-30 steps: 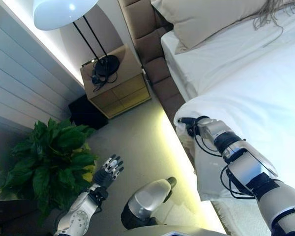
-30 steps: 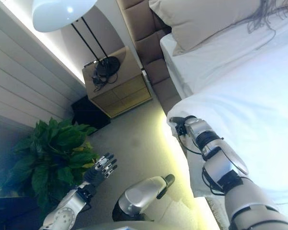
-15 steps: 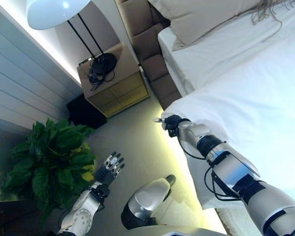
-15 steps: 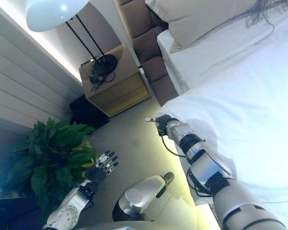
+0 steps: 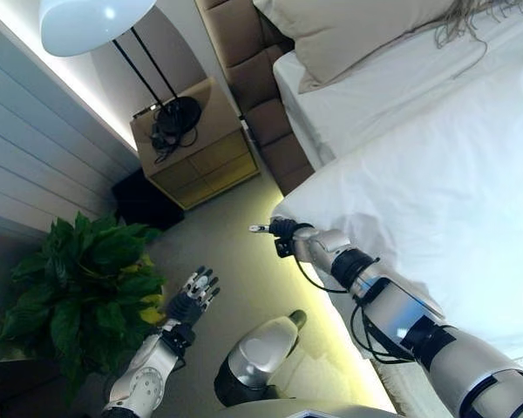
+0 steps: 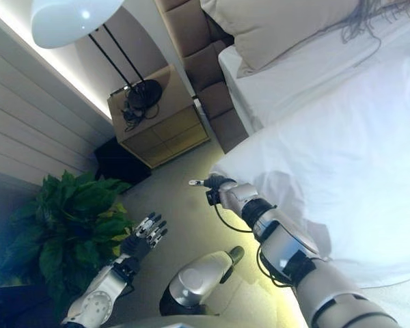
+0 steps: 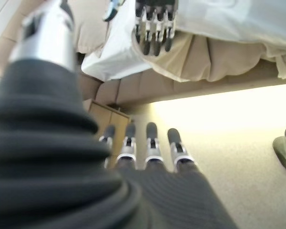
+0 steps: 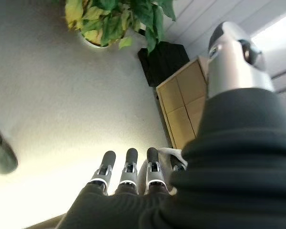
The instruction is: Make the bed neatly
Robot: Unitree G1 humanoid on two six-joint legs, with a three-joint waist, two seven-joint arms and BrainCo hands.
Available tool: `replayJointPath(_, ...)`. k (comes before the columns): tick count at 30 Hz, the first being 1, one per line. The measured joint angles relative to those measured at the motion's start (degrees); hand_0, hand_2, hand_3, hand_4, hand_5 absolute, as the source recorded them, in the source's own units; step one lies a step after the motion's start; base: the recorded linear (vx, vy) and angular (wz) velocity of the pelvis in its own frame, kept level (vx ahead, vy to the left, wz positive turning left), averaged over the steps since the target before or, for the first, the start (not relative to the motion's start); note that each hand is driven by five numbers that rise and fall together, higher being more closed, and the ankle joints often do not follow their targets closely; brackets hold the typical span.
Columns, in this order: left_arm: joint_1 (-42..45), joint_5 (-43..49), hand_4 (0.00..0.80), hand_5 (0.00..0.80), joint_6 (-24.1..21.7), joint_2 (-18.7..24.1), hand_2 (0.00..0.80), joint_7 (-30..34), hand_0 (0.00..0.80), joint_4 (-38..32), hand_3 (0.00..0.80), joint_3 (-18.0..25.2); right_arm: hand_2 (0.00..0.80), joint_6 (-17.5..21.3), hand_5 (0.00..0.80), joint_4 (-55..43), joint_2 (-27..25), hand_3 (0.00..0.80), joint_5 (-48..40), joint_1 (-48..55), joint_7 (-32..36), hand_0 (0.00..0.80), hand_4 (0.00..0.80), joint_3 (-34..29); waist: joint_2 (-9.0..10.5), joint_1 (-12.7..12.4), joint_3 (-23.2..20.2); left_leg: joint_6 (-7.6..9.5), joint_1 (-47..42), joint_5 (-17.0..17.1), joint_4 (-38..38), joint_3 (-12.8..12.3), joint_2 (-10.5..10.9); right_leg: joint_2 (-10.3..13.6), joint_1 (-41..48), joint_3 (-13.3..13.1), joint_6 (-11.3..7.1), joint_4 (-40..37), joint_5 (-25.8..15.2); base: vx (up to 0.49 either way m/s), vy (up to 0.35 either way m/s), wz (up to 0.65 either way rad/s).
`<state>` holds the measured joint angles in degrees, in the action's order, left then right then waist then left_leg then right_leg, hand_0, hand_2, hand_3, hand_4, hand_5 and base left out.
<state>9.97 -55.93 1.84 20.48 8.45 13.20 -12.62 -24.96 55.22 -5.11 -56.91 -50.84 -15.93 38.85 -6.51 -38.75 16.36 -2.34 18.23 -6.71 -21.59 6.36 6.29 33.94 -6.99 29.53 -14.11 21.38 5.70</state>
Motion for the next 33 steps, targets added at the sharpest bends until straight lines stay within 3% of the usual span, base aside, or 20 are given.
replayJointPath(4, -1.2, 0.1, 0.000, 0.000, -0.5, -0.3, 0.000, -0.1, 0.000, 1.5, 0.000, -1.0, 0.000, 1.7, 0.000, -0.8, 1.5, 0.000, -8.8, 3.4, -0.2, 0.000, 0.000, -0.4, 1.42, 0.1, -0.6, -0.42, -0.7, 0.0, 0.9, -0.1, -1.2, -1.7, 0.9, 0.0, 0.00, -2.3, -0.8, -0.045, -0.115, -0.09)
replayJointPath(9, -2.0, 0.1, 0.000, 0.000, -1.8, -0.5, 0.000, -1.0, 0.000, 1.9, 0.000, -2.0, 0.000, 3.0, 0.000, -1.3, 9.8, 0.000, -25.3, 7.9, -0.2, 0.000, 0.000, 0.1, 1.99, -0.1, -0.9, -1.06, -1.1, 0.4, 2.1, -0.2, -2.4, -3.2, 1.1, -0.1, -0.03, -3.5, -1.3, -0.035, -0.087, -0.05)
replayJointPath(13, -2.4, 0.2, 0.000, 0.000, -3.9, -0.2, 0.000, -1.2, 0.000, 2.1, 0.000, -1.7, 0.000, 6.7, 0.000, -3.6, 10.9, 0.000, -20.8, 8.9, -0.5, 0.000, 0.000, 0.6, 3.01, -1.7, -1.5, -1.54, -2.0, 0.8, 3.4, 0.2, -3.0, -3.9, 1.9, 0.4, -0.05, -4.3, -1.3, -0.007, -0.097, 0.01)
replayJointPath(23, -2.4, 3.5, 0.000, 0.000, -0.9, -0.1, 0.000, -1.9, 0.000, 2.1, 0.000, -1.5, 0.000, 18.1, 0.000, -10.5, 8.2, 0.000, -4.6, 8.9, -1.2, 0.000, 0.000, -1.7, 5.47, -1.1, -2.8, -1.96, -4.7, 1.3, 5.5, 0.6, -3.8, -5.8, 5.1, 1.0, -0.01, -7.2, -1.5, 0.007, -0.090, 0.01)
replayJointPath(26, -2.2, 4.0, 0.000, 0.000, 0.0, 0.0, 0.000, -2.3, 0.000, 2.0, 0.000, -1.1, 0.000, 18.6, 0.000, -14.4, 6.0, 0.000, -2.4, 8.9, -1.4, 0.000, 0.000, -3.9, 6.69, 0.4, -2.9, -2.30, -6.3, 1.5, 6.6, 0.0, -4.8, -6.8, 6.1, 0.7, 0.00, -8.7, -2.1, -0.027, 0.000, -0.15)
replayJointPath(30, -2.1, 4.1, 0.000, 0.000, 0.3, 0.0, 0.000, -2.8, 0.000, 2.0, 0.000, -1.2, 0.000, 16.3, 0.000, -18.0, 3.0, 0.000, 2.5, 10.7, -0.9, 0.000, 0.000, -4.7, 7.77, 3.4, -3.4, -2.35, -7.9, 1.5, 7.5, -0.9, -4.9, -6.9, 7.0, -0.2, 0.11, -9.2, -2.3, 0.056, 0.005, -0.14)
replayJointPath(33, -3.1, 4.1, 0.000, 0.000, 0.8, -0.1, 0.000, -2.8, 0.000, 2.0, 0.000, -1.5, 0.000, 14.0, 0.000, -17.8, 0.8, 0.000, 6.8, 12.1, 0.1, 0.000, 0.000, -4.7, 7.83, 3.5, -3.3, -2.27, -8.6, 1.6, 7.7, -1.4, -4.7, -6.8, 7.1, -0.7, 0.06, -9.2, -2.5, 0.073, 0.059, -0.08)
